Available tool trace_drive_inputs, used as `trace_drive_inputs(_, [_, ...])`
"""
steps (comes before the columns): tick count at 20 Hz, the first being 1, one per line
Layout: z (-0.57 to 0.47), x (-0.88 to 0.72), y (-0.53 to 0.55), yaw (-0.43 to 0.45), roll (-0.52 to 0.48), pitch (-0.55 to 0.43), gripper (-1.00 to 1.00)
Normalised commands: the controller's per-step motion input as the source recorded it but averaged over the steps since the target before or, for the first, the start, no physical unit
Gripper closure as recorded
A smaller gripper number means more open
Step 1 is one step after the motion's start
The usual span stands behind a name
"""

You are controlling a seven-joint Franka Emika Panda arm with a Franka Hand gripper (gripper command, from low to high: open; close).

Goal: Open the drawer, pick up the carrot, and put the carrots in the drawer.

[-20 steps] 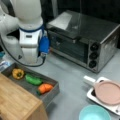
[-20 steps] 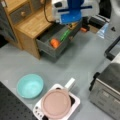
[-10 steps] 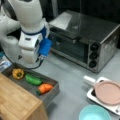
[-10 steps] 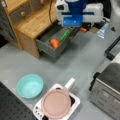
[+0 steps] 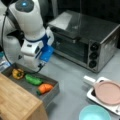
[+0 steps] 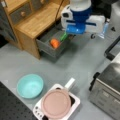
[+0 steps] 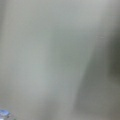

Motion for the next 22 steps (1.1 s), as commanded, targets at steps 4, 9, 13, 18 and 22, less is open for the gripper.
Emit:
trace_drive_inputs(4, [-0.22, -0.22, 0.22, -0.188, -0.076, -0.289, -1.00])
trace_drive_inputs(9, [-0.12, -0.17, 0.06, -0.105, -0.039, -0.228, -1.00])
trace_drive_inputs(13, [-0.04, -0.17, -0.01, -0.065, -0.040, -0.169, -1.00])
trace_drive_inputs(18, [-0.04, -0.17, -0.07, -0.033, -0.037, -0.139, -1.00])
trace_drive_inputs(22, [-0.13, -0.10, -0.16, 0.038, -0.024, -0.134, -1.00])
